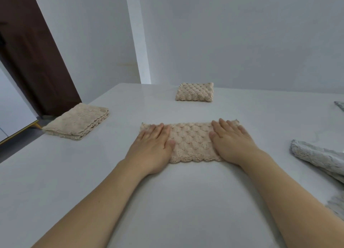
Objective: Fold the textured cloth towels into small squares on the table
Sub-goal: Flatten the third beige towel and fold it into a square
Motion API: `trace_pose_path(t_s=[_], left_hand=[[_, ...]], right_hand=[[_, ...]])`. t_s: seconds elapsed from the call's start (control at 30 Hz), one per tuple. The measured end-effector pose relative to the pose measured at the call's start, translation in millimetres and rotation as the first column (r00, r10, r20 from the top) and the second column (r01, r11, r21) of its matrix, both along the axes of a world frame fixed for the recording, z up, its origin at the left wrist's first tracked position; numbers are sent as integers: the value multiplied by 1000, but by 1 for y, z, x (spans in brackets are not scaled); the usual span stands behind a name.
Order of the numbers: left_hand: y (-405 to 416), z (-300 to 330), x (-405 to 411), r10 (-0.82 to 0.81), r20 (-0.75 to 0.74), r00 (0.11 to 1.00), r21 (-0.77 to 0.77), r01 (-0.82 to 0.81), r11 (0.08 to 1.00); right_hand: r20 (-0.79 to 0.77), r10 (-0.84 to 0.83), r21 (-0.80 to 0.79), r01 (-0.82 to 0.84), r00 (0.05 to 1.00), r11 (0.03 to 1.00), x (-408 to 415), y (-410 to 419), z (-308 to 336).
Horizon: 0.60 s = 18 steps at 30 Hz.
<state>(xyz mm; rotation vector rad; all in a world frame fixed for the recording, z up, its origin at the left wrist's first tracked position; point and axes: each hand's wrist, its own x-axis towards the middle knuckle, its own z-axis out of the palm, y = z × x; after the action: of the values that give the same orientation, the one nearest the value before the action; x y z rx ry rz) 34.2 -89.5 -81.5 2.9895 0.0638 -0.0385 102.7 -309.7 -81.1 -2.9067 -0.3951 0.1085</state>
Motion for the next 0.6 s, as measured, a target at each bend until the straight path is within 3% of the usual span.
trace_pose_path(t_s=[0.17, 0.23, 0.33, 0.43, 0.6], left_hand=[[11, 2, 1, 43, -59, 997, -34, -45, 998], [9, 4, 2, 59, -73, 996, -1, -59, 998], [-6, 12, 2, 88, 92, 992, 37, -92, 995], [-34, 13, 5, 12, 283, 959, -35, -3, 999], [-34, -4, 12, -24, 43, 999, -3, 24, 1000]], right_hand=[[-37, -164, -4, 164, 986, 986, 12, -14, 1], [41, -186, -46, 188, 982, 981, 10, -11, 3], [206, -96, -2, 99, 974, 995, 0, 3, 13], [164, 81, 76, -94, 983, 993, -12, 24, 14], [98, 155, -18, -153, 983, 988, -14, 22, -6]])
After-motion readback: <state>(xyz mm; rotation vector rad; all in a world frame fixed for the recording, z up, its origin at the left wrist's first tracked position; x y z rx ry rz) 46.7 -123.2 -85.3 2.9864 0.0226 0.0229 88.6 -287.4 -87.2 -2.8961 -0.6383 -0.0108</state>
